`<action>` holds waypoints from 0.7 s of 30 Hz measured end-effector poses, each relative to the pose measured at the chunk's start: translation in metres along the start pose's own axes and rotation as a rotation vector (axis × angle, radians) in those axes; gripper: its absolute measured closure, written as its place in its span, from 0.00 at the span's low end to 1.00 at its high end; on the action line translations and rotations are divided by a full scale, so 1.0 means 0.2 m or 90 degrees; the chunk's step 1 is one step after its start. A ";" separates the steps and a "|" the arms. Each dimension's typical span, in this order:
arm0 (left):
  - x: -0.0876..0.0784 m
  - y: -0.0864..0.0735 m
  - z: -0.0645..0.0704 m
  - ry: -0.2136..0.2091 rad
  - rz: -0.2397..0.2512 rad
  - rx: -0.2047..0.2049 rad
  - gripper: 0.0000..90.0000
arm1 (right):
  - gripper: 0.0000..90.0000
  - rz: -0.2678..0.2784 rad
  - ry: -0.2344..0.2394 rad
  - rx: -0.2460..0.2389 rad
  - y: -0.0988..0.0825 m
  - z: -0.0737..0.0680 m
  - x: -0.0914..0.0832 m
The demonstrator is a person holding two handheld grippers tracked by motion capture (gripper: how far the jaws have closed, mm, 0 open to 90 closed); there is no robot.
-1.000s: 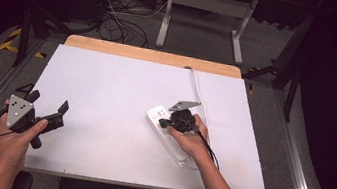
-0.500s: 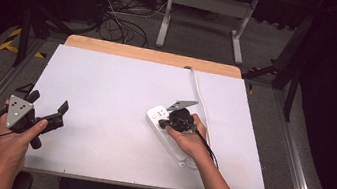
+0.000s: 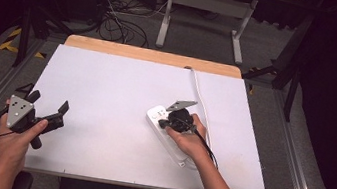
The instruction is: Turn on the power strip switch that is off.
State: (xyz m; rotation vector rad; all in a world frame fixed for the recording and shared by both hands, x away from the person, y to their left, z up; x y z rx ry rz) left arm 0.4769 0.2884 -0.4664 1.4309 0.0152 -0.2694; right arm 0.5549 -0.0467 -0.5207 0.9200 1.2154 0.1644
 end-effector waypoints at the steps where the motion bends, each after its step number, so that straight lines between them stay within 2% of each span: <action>1: 0.00 0.00 0.00 -0.001 0.000 0.000 0.07 | 1.00 -0.002 -0.002 0.000 0.00 0.00 0.00; 21: 0.00 0.00 0.01 -0.008 0.000 0.003 0.07 | 1.00 -0.001 -0.011 -0.006 0.00 0.00 0.00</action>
Point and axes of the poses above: each handheld gripper's, and its own axes: x roughly forward along the jaws, y roughly out of its top, z roughly to its right, the point moved 9 cm from there along x, roughly forward along the jaws, and after that the axes turned 6 degrees about -x, right-handed, at the moved point
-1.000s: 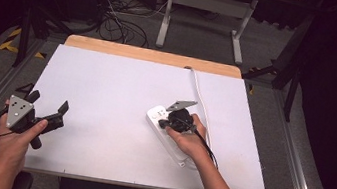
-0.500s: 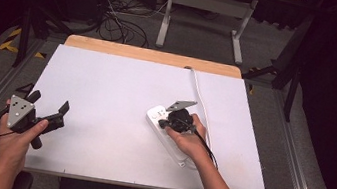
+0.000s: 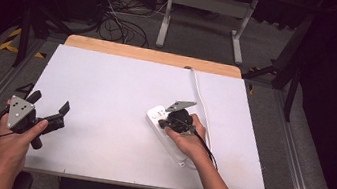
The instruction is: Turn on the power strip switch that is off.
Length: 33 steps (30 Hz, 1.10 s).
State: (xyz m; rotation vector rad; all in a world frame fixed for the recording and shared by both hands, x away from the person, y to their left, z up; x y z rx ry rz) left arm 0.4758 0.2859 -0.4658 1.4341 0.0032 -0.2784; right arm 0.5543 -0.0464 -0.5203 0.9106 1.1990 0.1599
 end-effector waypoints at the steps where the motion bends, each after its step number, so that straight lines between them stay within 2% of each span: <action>1: 0.00 0.00 0.00 0.000 0.000 0.000 0.07 | 1.00 0.001 0.000 0.001 0.00 0.00 0.00; 9: 0.00 0.00 0.00 -0.003 -0.001 0.003 0.07 | 1.00 0.001 -0.020 -0.008 0.01 0.01 0.00; 12: 0.01 0.00 0.00 -0.002 0.000 0.003 0.07 | 1.00 0.007 -0.009 0.004 0.00 0.02 0.00; 17: 0.01 0.00 0.00 -0.005 -0.005 0.003 0.07 | 1.00 0.004 -0.014 0.003 0.01 0.01 0.00; 20: 0.02 0.00 0.00 -0.005 -0.002 0.004 0.07 | 1.00 0.013 0.000 0.024 0.01 0.03 -0.01; 23: 0.03 0.00 0.01 -0.010 -0.004 0.004 0.07 | 0.98 0.024 0.016 0.031 0.01 0.03 -0.03; 24: 0.03 0.00 0.01 -0.011 -0.006 0.005 0.07 | 0.99 0.048 0.029 0.043 0.02 0.03 -0.04; 25: 0.04 0.00 0.02 -0.013 -0.006 0.006 0.07 | 1.00 0.086 0.046 0.055 0.05 0.04 -0.09; 26: 0.04 0.00 0.02 -0.011 -0.007 0.008 0.07 | 1.00 0.101 0.045 0.058 0.06 0.04 -0.11; 27: 0.05 0.00 0.02 -0.012 -0.007 0.010 0.07 | 1.00 0.101 0.045 0.058 0.06 0.04 -0.11; 28: 0.05 0.00 0.02 -0.013 -0.005 0.010 0.07 | 1.00 0.122 0.048 0.063 0.07 0.05 -0.14; 33: 0.05 0.01 0.03 -0.019 -0.001 0.008 0.07 | 1.00 0.183 0.016 0.075 0.08 0.12 -0.27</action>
Point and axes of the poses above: each handheld gripper's, and its own axes: x roughly forward along the jaws, y roughly out of its top, z roughly to its right, the point moved 9 cm from there along x, roughly forward along the jaws, and after that the axes turned 6 degrees about -x, right-handed, at the moved point
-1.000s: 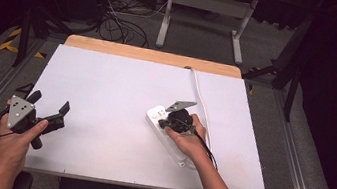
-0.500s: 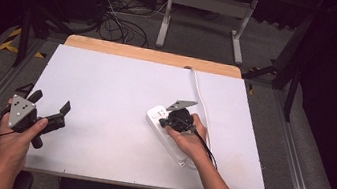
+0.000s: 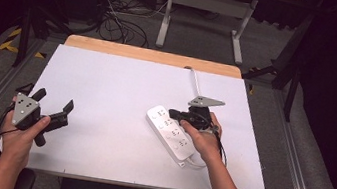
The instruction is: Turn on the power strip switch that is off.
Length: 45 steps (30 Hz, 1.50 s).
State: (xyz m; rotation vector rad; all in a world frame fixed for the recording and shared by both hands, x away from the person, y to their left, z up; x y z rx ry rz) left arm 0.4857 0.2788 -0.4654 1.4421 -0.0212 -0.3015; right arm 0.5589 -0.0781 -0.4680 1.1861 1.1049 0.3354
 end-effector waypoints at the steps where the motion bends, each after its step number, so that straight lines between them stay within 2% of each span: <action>1: 0.00 0.00 0.00 0.000 -0.002 0.001 0.07 | 1.00 0.025 -0.009 0.002 0.01 0.02 -0.05; 3: 0.01 0.00 0.00 -0.001 -0.001 0.003 0.07 | 1.00 0.033 -0.012 0.001 0.01 0.03 -0.06; 4: 0.01 0.00 0.00 -0.001 -0.001 0.003 0.07 | 1.00 0.059 -0.017 -0.001 0.02 0.06 -0.11; 7: 0.01 0.00 0.00 0.003 0.000 0.001 0.07 | 1.00 0.081 -0.018 -0.004 0.02 0.07 -0.15; 10: 0.01 0.00 0.00 0.003 0.001 -0.002 0.07 | 1.00 0.127 -0.020 0.003 0.03 0.10 -0.23; 17: 0.01 0.00 -0.01 0.004 0.002 -0.003 0.07 | 1.00 0.156 -0.032 0.000 0.02 0.13 -0.31; 21: 0.00 0.01 -0.01 0.003 0.004 -0.004 0.07 | 0.98 0.175 -0.048 -0.005 0.02 0.15 -0.35; 22: 0.00 0.01 -0.01 0.003 0.004 -0.003 0.07 | 0.97 0.187 -0.060 -0.006 0.03 0.16 -0.37; 28: 0.01 0.01 -0.01 0.003 0.004 -0.005 0.07 | 0.95 0.202 -0.059 -0.010 0.03 0.15 -0.40; 32: 0.01 0.01 -0.01 0.002 0.006 -0.003 0.07 | 0.92 0.218 -0.065 -0.011 0.04 0.15 -0.43; 37: 0.01 0.01 -0.01 0.002 0.006 -0.003 0.07 | 0.91 0.231 -0.080 -0.018 0.03 0.16 -0.47; 41: 0.01 0.01 -0.01 0.000 0.005 -0.002 0.07 | 0.83 0.248 -0.096 -0.026 0.02 0.17 -0.52; 45: 0.01 0.01 -0.01 -0.001 0.006 -0.001 0.07 | 0.81 0.266 -0.096 -0.027 0.02 0.18 -0.55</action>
Point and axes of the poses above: each handheld gripper's, and its own axes: x roughly forward along the jaws, y roughly out of its top, z roughly to its right, the point moved 9 cm from there along x, roughly forward along the jaws, and after that the axes turned 6 degrees about -x, right-handed, at the moved point
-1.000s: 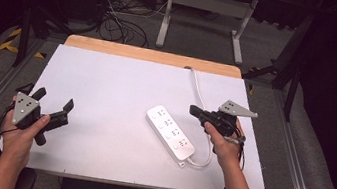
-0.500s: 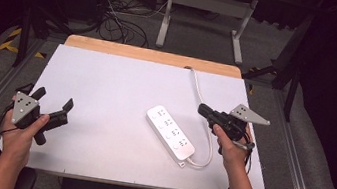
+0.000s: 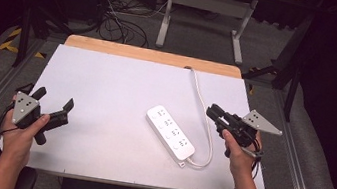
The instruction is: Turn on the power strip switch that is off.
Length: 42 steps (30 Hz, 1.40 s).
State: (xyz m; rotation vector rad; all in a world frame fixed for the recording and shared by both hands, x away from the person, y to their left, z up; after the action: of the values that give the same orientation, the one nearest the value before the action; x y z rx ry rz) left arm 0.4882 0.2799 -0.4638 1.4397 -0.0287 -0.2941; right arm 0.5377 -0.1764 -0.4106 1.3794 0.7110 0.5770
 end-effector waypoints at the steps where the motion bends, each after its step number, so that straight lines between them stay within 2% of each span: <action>1: 0.00 0.00 0.00 0.000 0.000 0.001 0.07 | 0.80 0.004 0.002 -0.001 0.00 0.00 0.00; 2: 0.00 0.00 0.00 0.000 -0.001 0.001 0.07 | 0.79 0.008 -0.001 -0.011 0.01 0.00 0.00; 6: 0.00 0.00 0.00 0.001 -0.001 0.000 0.07 | 0.76 0.008 -0.001 -0.017 0.01 -0.01 0.00; 8: 0.00 0.00 0.00 0.000 -0.001 0.000 0.07 | 0.68 0.011 -0.005 -0.017 0.01 -0.01 0.01; 11: 0.00 0.00 0.00 0.000 -0.002 0.001 0.07 | 0.49 0.009 -0.015 -0.009 0.01 0.00 0.01; 13: 0.00 0.00 0.00 0.000 -0.002 0.000 0.07 | 0.43 0.000 -0.011 -0.006 0.00 0.01 0.01; 16: 0.00 0.00 0.00 0.000 -0.002 0.000 0.07 | 0.41 0.001 -0.015 -0.004 0.00 0.01 0.01; 22: 0.00 0.00 0.00 0.000 -0.004 0.000 0.07 | 0.31 0.007 -0.016 0.002 0.00 0.02 0.01; 23: 0.00 0.00 0.00 0.000 -0.003 0.000 0.07 | 0.25 0.008 -0.015 0.002 0.00 0.03 0.01; 24: 0.00 0.00 0.00 0.000 -0.003 0.000 0.07 | 0.25 0.008 -0.015 0.002 0.00 0.03 0.01; 25: 0.00 0.00 0.00 0.000 -0.003 0.000 0.07 | 0.20 0.009 -0.012 0.002 0.00 0.03 0.01; 28: 0.00 0.00 0.00 0.000 -0.003 0.000 0.07 | 0.09 0.009 0.004 -0.018 -0.02 0.02 0.02; 32: 0.00 0.00 0.00 0.000 -0.004 0.000 0.07 | 0.05 0.020 -0.019 -0.020 -0.02 0.04 0.02; 33: 0.00 0.00 0.00 0.000 -0.004 0.000 0.07 | 0.04 0.027 -0.026 -0.011 -0.02 0.06 0.02; 35: 0.00 0.00 0.00 0.000 -0.004 -0.001 0.07 | 0.04 0.031 -0.028 -0.007 -0.02 0.06 0.02; 38: 0.00 0.00 0.00 0.001 -0.003 -0.001 0.07 | 0.04 0.051 -0.033 0.020 -0.02 0.09 0.00; 42: 0.00 0.00 0.00 0.001 -0.003 0.000 0.07 | 0.04 0.057 -0.037 0.028 -0.02 0.11 -0.01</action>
State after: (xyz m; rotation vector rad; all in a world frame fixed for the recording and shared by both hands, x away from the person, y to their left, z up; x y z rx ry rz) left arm 0.4889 0.2793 -0.4644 1.4397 -0.0232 -0.2970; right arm 0.5530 -0.1923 -0.4129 1.4688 0.6207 0.5921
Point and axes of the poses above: each handheld gripper's, and its own axes: x roughly forward along the jaws, y roughly out of its top, z roughly to its right, the point moved 9 cm from there along x, roughly forward along the jaws, and after that the axes turned 6 degrees about -x, right-handed, at the moved point
